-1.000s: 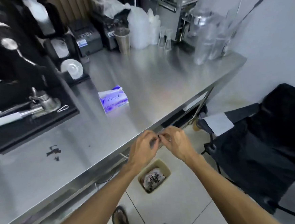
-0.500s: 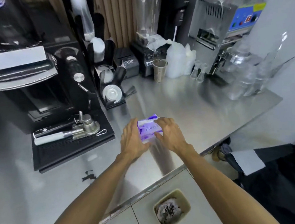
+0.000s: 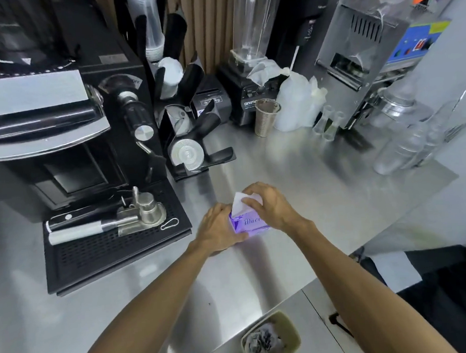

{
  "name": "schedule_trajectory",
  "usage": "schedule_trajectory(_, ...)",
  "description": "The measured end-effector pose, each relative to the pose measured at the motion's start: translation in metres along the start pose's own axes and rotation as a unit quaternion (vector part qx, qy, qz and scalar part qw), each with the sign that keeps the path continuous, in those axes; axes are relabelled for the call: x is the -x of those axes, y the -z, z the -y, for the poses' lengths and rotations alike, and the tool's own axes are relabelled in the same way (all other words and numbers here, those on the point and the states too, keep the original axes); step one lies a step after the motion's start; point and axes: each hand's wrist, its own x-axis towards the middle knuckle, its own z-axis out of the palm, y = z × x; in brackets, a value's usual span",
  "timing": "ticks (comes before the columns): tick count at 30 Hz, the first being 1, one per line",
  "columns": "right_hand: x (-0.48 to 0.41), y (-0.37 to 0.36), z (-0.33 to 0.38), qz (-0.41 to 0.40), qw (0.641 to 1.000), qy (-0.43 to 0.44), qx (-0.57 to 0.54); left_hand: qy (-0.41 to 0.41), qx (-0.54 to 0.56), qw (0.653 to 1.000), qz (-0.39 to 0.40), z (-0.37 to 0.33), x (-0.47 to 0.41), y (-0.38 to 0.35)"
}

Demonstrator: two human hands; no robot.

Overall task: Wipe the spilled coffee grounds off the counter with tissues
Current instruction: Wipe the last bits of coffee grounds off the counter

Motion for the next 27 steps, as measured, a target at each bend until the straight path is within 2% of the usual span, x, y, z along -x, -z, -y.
schedule_trajectory(6,0.013,0.037,0.024,-0.176,0.984,0.022,-0.028,-0.009,0.004,1.0,0.016,0.006,0.001,0.001)
schedule_trajectory(9,0.018,0.048,0.036,-0.214,0.976,0.033,-0.023,-0.025,0.017,1.0,0.009,0.003,0.005,0.004)
schedule_trajectory(11,0.023,0.05,0.043,-0.21,0.976,0.027,-0.04,-0.001,0.1,0.995,-0.005,-0.005,0.011,0.009)
schedule_trajectory(13,0.03,0.05,0.047,-0.202,0.975,0.009,-0.095,0.033,0.277,0.96,-0.006,-0.018,0.02,0.021)
schedule_trajectory(15,0.038,0.047,0.048,-0.188,0.968,-0.004,-0.167,0.033,0.444,0.895,-0.001,-0.032,0.03,0.034)
schedule_trajectory(18,0.052,0.041,0.045,-0.126,0.958,-0.048,-0.254,0.043,0.575,0.817,0.033,-0.047,0.049,0.05)
schedule_trajectory(20,0.063,0.038,0.043,-0.068,0.941,-0.081,-0.322,0.047,0.605,0.791,0.081,-0.047,0.061,0.053)
schedule_trajectory(22,0.073,0.036,0.044,-0.028,0.922,-0.098,-0.375,0.041,0.592,0.794,0.13,-0.043,0.074,0.049)
schedule_trajectory(24,0.079,0.035,0.042,-0.016,0.916,-0.126,-0.379,0.05,0.563,0.81,0.156,-0.036,0.086,0.044)
schedule_trajectory(27,0.082,0.033,0.031,-0.004,0.918,-0.19,-0.347,0.091,0.509,0.847,0.128,-0.02,0.104,0.041)
